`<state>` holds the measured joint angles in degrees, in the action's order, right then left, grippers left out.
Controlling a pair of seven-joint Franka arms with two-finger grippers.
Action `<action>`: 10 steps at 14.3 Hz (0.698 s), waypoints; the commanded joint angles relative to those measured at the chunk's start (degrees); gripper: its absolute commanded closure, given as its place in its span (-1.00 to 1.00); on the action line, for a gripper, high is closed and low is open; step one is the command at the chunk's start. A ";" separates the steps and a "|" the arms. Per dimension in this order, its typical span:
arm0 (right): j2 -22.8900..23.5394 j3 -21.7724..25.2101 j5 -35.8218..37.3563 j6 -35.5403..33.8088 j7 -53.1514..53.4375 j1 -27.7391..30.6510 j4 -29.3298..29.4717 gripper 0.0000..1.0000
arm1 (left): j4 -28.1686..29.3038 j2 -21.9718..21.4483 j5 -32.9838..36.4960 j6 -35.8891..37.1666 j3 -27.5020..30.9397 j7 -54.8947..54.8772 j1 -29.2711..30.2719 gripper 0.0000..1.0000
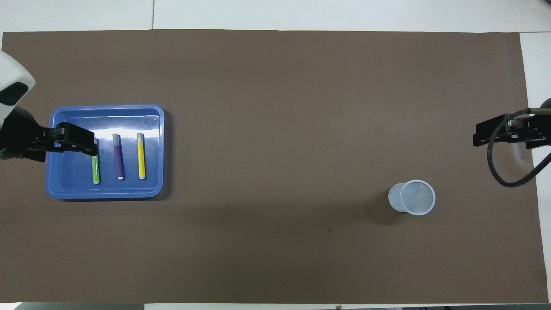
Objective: Transfer and insert pens with both arms
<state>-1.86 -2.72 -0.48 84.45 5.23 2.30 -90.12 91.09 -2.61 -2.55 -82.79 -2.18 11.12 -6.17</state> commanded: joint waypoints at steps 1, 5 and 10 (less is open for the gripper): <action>-0.86 -0.27 -0.40 1.16 -0.31 0.33 -0.85 -1.00 | 1.54 -0.64 -0.70 -0.26 -0.02 -1.27 0.90 -1.00; -0.86 -0.27 -0.40 1.16 0.31 0.51 -0.85 -1.00 | 6.99 -0.91 -0.70 -4.38 -0.02 -7.16 5.28 -1.00; -0.77 -0.27 -0.31 0.11 0.39 0.24 -0.50 -1.00 | 17.97 2.32 -0.27 -20.09 0.24 -14.18 10.47 -1.00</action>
<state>-1.86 -2.75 -0.48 84.55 5.24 2.33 -90.12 105.07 -1.88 -2.55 -96.81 -1.92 0.09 2.50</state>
